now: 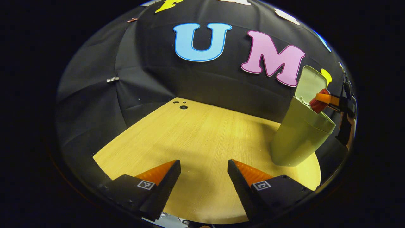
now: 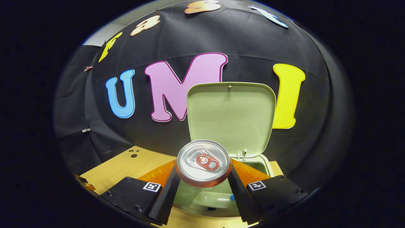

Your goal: Press the lid of the desktop garbage bin to open it, pick up the crumpled paper on the desktop and throw it into the bin, then pick up the pop can on the desktop and drop it into the bin, and finally close the garbage bin lid.

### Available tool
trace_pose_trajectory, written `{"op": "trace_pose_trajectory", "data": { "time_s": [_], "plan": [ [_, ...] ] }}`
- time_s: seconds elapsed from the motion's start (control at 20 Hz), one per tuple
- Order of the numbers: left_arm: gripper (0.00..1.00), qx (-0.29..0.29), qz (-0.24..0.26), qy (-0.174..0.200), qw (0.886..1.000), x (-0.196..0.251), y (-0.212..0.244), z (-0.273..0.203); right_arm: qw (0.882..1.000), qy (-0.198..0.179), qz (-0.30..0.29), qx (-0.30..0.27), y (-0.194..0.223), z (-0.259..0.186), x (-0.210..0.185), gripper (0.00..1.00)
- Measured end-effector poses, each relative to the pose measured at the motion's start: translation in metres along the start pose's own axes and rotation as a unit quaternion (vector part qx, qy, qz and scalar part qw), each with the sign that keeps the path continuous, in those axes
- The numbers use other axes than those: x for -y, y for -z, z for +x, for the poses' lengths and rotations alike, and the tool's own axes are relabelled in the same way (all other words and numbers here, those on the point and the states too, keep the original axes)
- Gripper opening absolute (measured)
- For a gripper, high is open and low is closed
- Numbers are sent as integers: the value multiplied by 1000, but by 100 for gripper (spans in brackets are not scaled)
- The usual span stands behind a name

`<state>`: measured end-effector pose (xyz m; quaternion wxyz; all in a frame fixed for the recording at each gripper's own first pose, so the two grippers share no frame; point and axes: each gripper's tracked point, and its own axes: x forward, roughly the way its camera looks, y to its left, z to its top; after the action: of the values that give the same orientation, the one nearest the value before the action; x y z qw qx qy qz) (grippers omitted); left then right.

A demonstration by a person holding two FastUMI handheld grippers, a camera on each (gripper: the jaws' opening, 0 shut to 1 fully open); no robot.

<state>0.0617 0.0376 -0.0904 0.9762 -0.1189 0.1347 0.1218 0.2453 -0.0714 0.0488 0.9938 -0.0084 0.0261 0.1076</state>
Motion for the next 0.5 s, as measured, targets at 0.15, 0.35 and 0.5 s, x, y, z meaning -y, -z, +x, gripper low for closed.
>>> {"op": "trace_pose_trajectory", "data": {
  "time_s": [0.15, 0.35, 0.5],
  "plan": [
    [96, -2, 1, -6, 1000, -6, 1, 0, 1000, 5, 5, -1, -2, 2, 1, 87],
    [96, -2, -6, -14, 1000, -14, 3, -3, 1000, 10, -7, 15, -19, 5, -1, 93],
    [96, -4, -11, -19, 1000, -20, 6, -6, 999, 9, -15, 31, -41, 6, -3, 93]
  ]
}}
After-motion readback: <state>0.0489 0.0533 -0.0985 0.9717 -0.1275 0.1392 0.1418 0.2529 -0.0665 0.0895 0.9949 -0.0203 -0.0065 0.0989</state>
